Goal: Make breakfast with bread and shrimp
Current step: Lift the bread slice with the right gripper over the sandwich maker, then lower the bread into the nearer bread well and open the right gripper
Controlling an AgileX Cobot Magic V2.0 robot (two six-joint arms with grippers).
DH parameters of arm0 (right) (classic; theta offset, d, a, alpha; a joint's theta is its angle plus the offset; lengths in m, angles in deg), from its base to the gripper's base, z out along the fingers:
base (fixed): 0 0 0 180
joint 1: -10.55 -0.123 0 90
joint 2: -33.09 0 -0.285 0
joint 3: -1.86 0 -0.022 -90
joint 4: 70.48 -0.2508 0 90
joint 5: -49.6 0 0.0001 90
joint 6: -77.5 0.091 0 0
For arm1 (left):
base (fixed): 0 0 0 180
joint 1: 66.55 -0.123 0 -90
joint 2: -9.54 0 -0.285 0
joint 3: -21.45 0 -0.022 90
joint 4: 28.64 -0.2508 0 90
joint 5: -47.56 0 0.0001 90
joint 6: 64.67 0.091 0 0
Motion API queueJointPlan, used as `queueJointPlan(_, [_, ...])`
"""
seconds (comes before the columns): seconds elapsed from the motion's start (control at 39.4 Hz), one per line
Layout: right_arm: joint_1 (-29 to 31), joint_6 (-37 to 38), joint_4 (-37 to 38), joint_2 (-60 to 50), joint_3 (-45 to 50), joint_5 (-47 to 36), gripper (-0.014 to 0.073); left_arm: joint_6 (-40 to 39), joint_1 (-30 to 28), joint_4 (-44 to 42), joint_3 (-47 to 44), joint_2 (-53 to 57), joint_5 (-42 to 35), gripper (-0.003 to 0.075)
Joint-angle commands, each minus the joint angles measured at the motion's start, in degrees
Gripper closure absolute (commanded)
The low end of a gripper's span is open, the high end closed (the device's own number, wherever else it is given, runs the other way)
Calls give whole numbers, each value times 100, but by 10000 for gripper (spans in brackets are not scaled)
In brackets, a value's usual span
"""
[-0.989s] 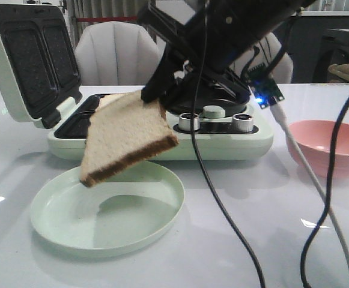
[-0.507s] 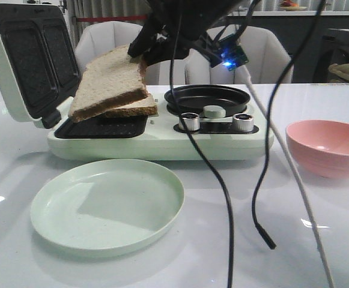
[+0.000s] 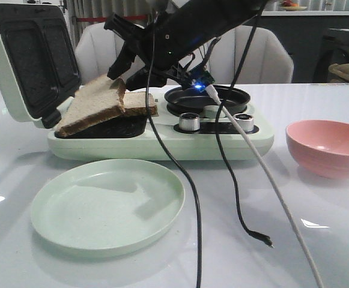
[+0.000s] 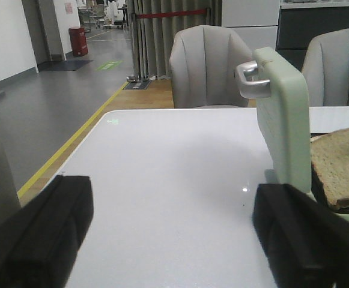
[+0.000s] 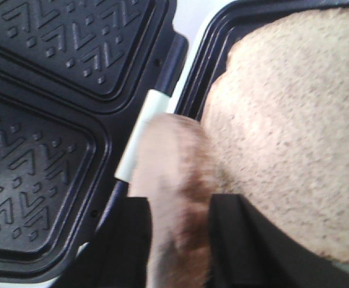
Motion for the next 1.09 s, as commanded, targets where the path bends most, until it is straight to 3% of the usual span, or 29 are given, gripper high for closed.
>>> queueJointPlan(0.0, [3,-303,-86,-405,-247,-274,106,-17,35,-196,127,-26,-293,115])
queueJointPlan(0.1, [13,-339,-87,-412,-247,-333,56,-17,35,-196,127,-26,-293,115])
queueJointPlan(0.33, [260,-375,-87,-517,-405,-91,56,-17,35,-196,127,-26,-293,115])
queueJointPlan(0.71, [1260,-487,-323,-898,-582,1669,56,-17,35,-196,127,-26,-293,115])
queueJointPlan(0.89, [1280,-574,807,-1397,-570,1924,56,-17,35,-196,127,-26,-293,115])
queueJointPlan(1.07, [979,11,2232,-2107,-552,1823,56,-17,35,-196,127,-26,-293,115])
